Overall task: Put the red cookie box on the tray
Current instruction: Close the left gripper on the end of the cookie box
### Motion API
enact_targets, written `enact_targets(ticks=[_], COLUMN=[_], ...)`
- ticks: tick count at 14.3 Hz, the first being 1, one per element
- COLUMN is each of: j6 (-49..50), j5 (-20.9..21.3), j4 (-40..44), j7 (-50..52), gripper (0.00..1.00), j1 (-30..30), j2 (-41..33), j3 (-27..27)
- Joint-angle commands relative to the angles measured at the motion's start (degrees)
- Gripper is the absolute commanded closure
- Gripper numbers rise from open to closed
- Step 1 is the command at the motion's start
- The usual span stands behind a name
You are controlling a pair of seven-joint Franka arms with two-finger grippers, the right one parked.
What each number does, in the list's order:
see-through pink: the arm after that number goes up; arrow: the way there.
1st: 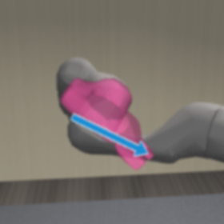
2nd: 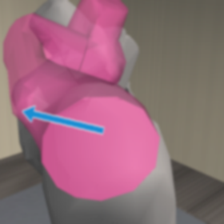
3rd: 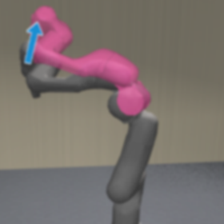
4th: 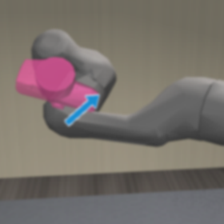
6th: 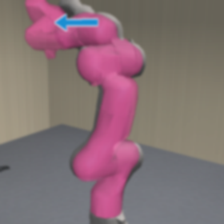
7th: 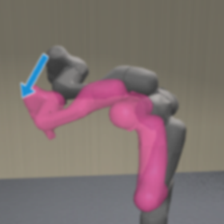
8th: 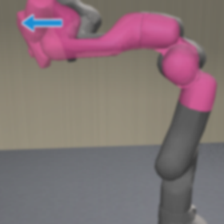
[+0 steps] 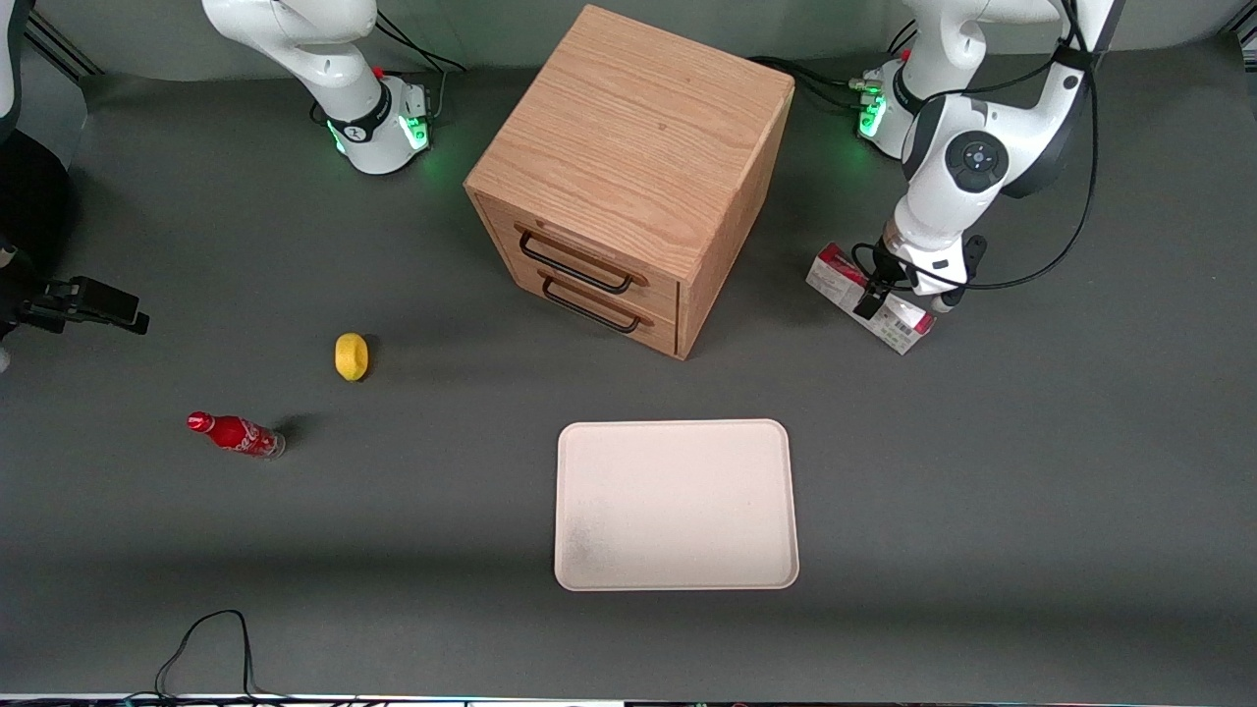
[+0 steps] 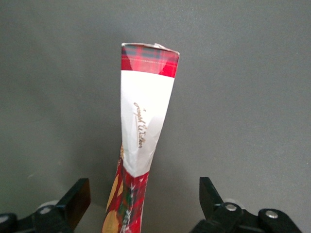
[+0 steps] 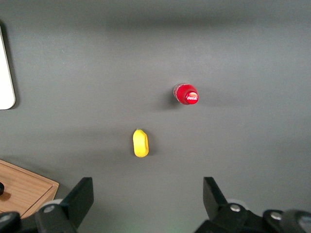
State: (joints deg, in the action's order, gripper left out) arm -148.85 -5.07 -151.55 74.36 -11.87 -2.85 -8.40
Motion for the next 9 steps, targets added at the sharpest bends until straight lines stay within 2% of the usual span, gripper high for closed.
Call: enact_targets(ticks=[1, 2, 4, 5, 7, 9], j6=[-2.5, -3.4, -3.5, -3.1, -2.9, -2.8], j5=[1.3, 1.3, 1.9, 2.0, 2.0, 2.1], j4=[0.2, 0.2, 0.2, 0.2, 0.2, 0.3], j7=[1.3, 1.2, 1.1, 1.1, 0.5, 0.4], gripper=[0.0, 0.1, 0.63, 0.85, 1.0, 1.0], j1=[0.0, 0.0, 0.0, 0.0, 0.0, 0.0], j2=[2.0, 2.7, 2.8, 2.8, 2.7, 2.5], j3=[0.1, 0.1, 0.2, 0.2, 0.3, 0.3])
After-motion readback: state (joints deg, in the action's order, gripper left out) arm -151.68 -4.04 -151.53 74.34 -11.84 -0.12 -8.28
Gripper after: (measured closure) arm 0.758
